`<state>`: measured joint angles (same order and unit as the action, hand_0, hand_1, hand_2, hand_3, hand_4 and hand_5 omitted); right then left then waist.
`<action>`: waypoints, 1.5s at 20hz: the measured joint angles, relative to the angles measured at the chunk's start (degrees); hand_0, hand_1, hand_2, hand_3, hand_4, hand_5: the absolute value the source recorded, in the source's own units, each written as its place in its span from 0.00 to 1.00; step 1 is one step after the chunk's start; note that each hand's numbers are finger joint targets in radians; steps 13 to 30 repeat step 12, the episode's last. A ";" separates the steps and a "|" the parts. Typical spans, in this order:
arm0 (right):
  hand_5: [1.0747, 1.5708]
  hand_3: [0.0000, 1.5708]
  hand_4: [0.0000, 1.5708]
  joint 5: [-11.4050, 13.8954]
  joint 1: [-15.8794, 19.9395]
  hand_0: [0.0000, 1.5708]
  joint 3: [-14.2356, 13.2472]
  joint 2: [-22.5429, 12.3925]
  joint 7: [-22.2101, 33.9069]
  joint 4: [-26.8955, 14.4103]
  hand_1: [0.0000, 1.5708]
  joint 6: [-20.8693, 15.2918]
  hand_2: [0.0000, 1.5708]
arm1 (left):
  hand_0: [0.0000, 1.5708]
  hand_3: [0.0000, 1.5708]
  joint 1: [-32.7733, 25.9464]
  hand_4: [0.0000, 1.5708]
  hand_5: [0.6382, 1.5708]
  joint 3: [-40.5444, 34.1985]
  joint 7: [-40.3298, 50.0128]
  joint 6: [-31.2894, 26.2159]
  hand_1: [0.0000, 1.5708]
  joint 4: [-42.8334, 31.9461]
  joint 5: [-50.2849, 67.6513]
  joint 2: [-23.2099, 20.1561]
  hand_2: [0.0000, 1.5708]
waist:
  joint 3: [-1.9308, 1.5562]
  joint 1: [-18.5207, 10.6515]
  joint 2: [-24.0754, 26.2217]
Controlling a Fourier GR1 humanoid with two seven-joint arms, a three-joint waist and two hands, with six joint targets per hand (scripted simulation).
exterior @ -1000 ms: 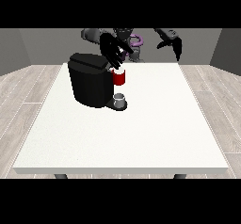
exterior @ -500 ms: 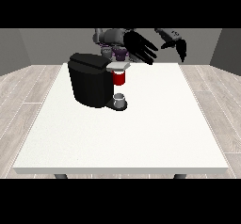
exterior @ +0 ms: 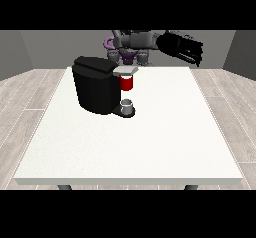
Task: Insert the coffee pod into the coffee machine and close the lid
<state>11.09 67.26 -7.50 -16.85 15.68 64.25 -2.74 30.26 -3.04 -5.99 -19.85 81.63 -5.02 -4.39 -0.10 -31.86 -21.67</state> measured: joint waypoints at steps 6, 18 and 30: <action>1.00 0.00 0.00 -0.27 -0.64 0.00 1.65 4.40 -5.94 -2.83 0.00 -0.49 0.00 | 0.00 0.00 -2.64 0.17 1.00 1.51 1.06 1.20 0.00 1.47 -0.83 1.52 0.00 | 0.08 2.29 2.45; 1.00 0.00 0.17 -1.25 -6.35 0.00 5.72 11.33 -11.55 -1.20 0.00 0.60 0.00 | 0.00 0.00 -8.36 0.17 1.00 -1.16 -0.12 1.24 0.00 -0.14 0.48 0.20 0.00 | 0.11 7.94 8.10; 1.00 0.00 0.17 -1.25 -6.35 0.00 5.72 11.33 -11.55 -1.20 0.00 0.60 0.00 | 0.00 0.00 -8.36 0.17 1.00 -1.16 -0.12 1.24 0.00 -0.14 0.48 0.20 0.00 | 0.11 7.94 8.10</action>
